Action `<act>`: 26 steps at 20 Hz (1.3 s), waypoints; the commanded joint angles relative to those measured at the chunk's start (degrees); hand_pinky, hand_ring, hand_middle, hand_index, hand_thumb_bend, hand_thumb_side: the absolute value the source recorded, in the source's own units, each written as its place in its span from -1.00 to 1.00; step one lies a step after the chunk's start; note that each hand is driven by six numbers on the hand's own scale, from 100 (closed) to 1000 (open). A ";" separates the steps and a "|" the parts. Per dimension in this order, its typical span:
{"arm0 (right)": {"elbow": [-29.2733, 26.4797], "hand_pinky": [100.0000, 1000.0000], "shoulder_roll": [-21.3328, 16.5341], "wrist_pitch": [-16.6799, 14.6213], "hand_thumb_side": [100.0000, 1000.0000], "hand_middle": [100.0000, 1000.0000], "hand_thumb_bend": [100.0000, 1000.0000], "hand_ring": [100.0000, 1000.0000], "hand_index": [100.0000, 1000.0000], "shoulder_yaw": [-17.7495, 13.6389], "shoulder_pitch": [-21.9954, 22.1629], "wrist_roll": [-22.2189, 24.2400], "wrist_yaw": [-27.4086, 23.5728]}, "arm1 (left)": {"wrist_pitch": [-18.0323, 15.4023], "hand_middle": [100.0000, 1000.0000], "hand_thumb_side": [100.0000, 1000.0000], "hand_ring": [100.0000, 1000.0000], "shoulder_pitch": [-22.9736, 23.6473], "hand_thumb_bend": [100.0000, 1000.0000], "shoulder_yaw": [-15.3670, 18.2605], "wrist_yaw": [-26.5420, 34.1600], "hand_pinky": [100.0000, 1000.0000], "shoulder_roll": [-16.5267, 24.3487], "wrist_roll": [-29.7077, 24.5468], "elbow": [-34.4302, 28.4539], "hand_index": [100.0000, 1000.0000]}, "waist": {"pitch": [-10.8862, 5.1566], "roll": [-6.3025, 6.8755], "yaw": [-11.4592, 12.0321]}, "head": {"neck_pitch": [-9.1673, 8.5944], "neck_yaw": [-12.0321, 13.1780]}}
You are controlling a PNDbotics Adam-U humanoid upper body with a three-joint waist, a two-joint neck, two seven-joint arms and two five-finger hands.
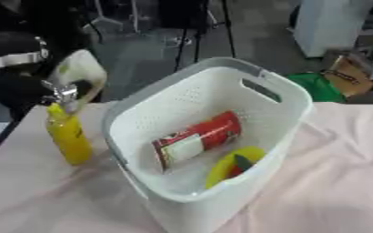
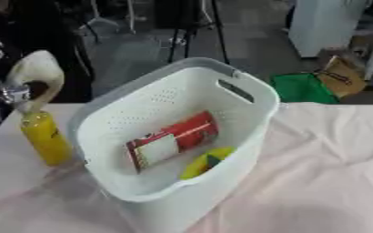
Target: Pick up objects on the table and place them in the box.
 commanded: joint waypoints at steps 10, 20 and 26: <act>-0.97 0.40 -1.60 -0.07 0.65 0.01 -1.00 -0.01 0.41 -0.01 -0.13 0.32 -0.80 | -5.34 0.22 0.80 0.33 -9.77 -0.50 -4.63 3.05 0.24 -5.93 0.04 0.71 0.35 | -1.86 0.02 -0.51 | 0.44 0.44; -0.97 0.40 -1.51 -0.22 0.66 0.00 -1.00 -0.01 0.41 0.20 -0.10 0.60 -1.16 | -8.81 0.23 0.78 0.34 -14.86 -0.46 -11.36 3.79 0.24 -12.57 0.04 4.33 0.35 | -2.21 0.17 -0.89 | 0.38 0.96; -0.97 0.40 -1.49 -0.44 0.66 0.00 -1.00 -0.01 0.41 0.44 -0.09 0.86 -1.37 | -10.07 0.30 0.77 0.38 -16.70 -0.43 -15.36 2.51 0.26 -14.88 0.04 9.01 0.41 | -2.39 0.26 -1.26 | 0.46 1.39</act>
